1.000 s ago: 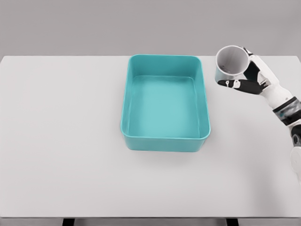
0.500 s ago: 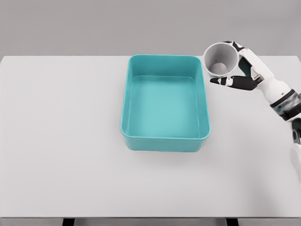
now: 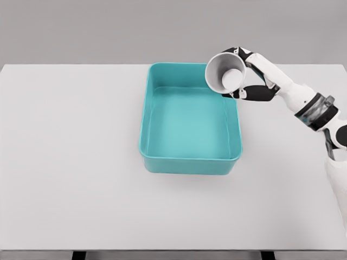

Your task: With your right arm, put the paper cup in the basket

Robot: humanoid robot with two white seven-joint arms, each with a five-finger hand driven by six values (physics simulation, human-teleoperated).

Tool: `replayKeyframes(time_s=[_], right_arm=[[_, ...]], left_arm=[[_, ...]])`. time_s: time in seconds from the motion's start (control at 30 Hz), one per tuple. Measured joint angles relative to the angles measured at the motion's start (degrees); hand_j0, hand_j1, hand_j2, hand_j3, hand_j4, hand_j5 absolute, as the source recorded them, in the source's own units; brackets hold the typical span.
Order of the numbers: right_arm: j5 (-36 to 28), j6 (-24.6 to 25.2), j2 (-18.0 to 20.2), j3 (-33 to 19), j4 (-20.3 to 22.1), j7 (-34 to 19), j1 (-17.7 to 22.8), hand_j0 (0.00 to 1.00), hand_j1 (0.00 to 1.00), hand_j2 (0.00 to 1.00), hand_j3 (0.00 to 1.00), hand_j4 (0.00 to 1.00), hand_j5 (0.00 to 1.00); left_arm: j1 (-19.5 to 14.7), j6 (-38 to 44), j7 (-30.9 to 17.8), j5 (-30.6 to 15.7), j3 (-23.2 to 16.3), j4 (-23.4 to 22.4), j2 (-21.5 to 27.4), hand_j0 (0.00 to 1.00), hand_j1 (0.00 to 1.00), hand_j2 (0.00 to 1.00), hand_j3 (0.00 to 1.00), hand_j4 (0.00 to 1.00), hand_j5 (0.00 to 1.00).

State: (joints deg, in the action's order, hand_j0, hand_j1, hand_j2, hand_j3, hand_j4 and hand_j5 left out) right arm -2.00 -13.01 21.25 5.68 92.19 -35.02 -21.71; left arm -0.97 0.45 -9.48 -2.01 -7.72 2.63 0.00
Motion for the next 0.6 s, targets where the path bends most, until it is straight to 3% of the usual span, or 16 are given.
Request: replayKeyframes(time_s=[0.2,0.6], right_arm=[[2.34,0.23,0.79,4.99,0.26,0.00,-3.69,0.55,0.55,0.55,0.55,0.55,0.55],[4.64,1.03,3.41,11.18,0.24,0.00,-5.10,0.55,0.55,0.55,0.55,0.55,0.55]], left_arm=[[0.00,-0.01,0.00,0.00,0.01,0.00,0.00,1.00,1.00,1.00,1.00,1.00,1.00],[0.00,-0.01,0.00,0.00,0.00,0.00,0.00,1.00,1.00,1.00,1.00,1.00,1.00]])
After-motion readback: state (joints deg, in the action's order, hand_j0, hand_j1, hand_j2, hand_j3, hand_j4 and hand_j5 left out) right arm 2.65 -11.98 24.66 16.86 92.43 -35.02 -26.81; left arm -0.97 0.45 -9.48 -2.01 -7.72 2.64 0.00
